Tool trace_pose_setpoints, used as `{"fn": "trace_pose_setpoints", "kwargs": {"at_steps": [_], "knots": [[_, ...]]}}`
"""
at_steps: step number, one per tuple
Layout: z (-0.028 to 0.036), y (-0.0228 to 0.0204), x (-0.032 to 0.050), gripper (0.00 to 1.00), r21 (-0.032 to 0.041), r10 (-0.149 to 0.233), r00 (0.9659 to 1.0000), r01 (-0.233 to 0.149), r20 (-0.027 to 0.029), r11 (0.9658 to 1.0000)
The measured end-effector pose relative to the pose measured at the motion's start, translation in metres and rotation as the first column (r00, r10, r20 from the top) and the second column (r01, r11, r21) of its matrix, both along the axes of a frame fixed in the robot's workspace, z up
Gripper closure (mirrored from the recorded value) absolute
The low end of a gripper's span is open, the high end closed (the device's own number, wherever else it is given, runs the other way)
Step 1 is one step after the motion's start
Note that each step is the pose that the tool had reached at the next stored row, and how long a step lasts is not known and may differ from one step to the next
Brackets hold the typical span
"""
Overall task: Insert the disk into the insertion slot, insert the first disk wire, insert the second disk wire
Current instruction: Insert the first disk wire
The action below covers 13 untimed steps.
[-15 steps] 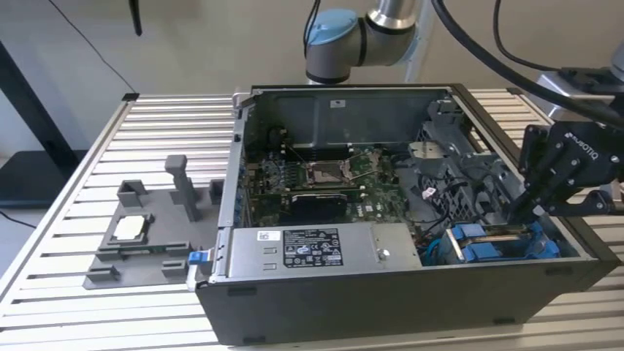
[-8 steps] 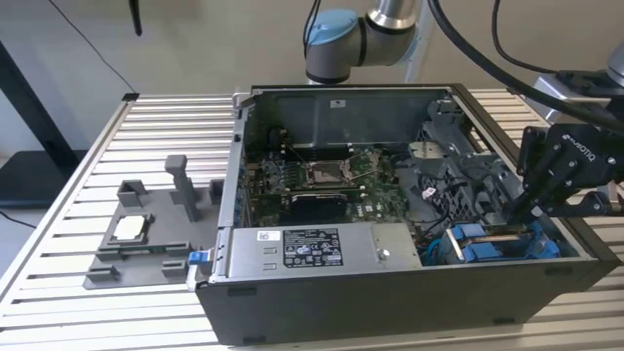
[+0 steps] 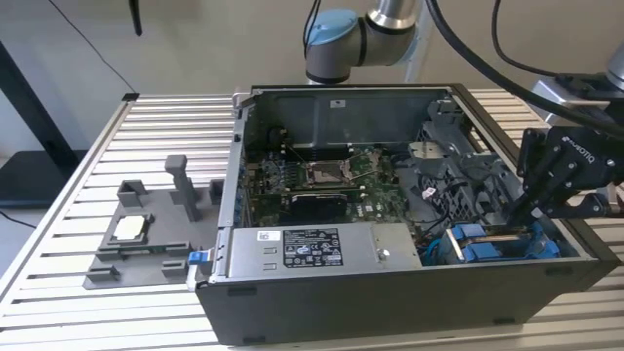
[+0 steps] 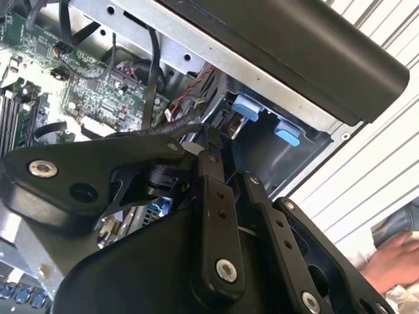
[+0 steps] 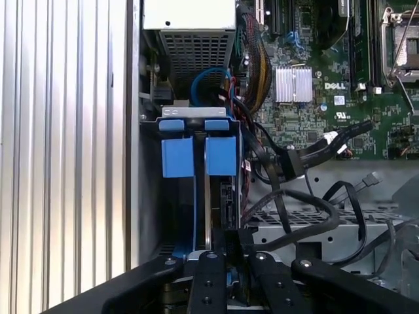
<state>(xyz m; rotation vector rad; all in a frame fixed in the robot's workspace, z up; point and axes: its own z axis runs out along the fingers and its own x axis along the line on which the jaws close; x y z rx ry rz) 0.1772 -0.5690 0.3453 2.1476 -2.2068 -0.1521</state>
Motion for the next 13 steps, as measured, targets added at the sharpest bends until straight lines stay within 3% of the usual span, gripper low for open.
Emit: {"fn": "trace_pose_setpoints", "kwargs": {"at_steps": [5, 13], "knots": [[-0.0025, 0.0008, 0.0, 0.81, 0.0, 0.0, 1.0, 0.0, 0.008, 1.0], [-0.0041, 0.0032, 0.0, 0.81, -0.0011, 0.0, 0.9999, 0.0, 0.0118, 1.0]]}}
